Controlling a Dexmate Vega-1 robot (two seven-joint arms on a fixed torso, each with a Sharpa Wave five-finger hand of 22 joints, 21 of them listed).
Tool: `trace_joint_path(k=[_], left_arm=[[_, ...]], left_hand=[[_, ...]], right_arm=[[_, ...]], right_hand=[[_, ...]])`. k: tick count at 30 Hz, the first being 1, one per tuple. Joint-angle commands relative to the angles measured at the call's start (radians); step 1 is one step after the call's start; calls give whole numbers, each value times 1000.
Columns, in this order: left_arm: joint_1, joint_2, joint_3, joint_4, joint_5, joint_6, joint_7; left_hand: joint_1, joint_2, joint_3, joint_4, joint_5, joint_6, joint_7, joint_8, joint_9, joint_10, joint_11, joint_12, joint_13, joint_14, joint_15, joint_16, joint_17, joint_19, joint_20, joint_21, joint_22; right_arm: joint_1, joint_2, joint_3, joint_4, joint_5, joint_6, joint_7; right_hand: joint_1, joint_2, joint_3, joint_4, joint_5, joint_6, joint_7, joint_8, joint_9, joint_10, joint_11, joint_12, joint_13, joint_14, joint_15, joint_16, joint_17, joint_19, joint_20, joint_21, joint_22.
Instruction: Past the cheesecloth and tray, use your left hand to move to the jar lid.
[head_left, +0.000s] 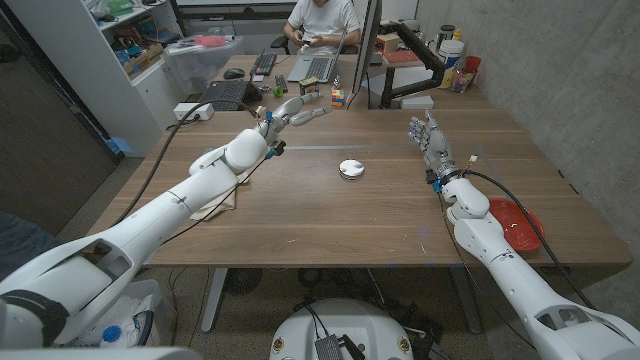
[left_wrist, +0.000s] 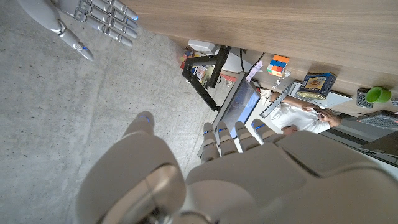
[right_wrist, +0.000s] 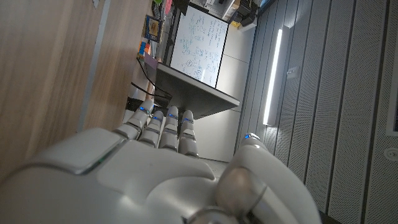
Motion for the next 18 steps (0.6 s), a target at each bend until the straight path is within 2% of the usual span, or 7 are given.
trace_joint_path(k=[1,18], left_arm=[[-16,5,29,-19,64,27,-4],[-34,-11,61,-14,112,32,-17]], left_hand=[[10,0,-1,-5,1,7,-9,3,3,5,-8,-1,5,4,-5,3,5,-12,7,-4,5],[13,1,-3,-6,1,9,-8,2,3,5,-8,-3,5,6,-5,3,6,-9,8,-8,5]], right_arm=[[0,6,1,8,3,13,8],[-13,5,2,0,6,15,6]], right_hand=[[0,7,-2,-5,5,6,-5,0,0,3,0,-5,1,8,-3,-3,1,3,0,-2,4],[1,9,-3,-7,5,6,-5,0,0,4,-2,-5,1,10,-4,-3,1,6,0,-11,4]])
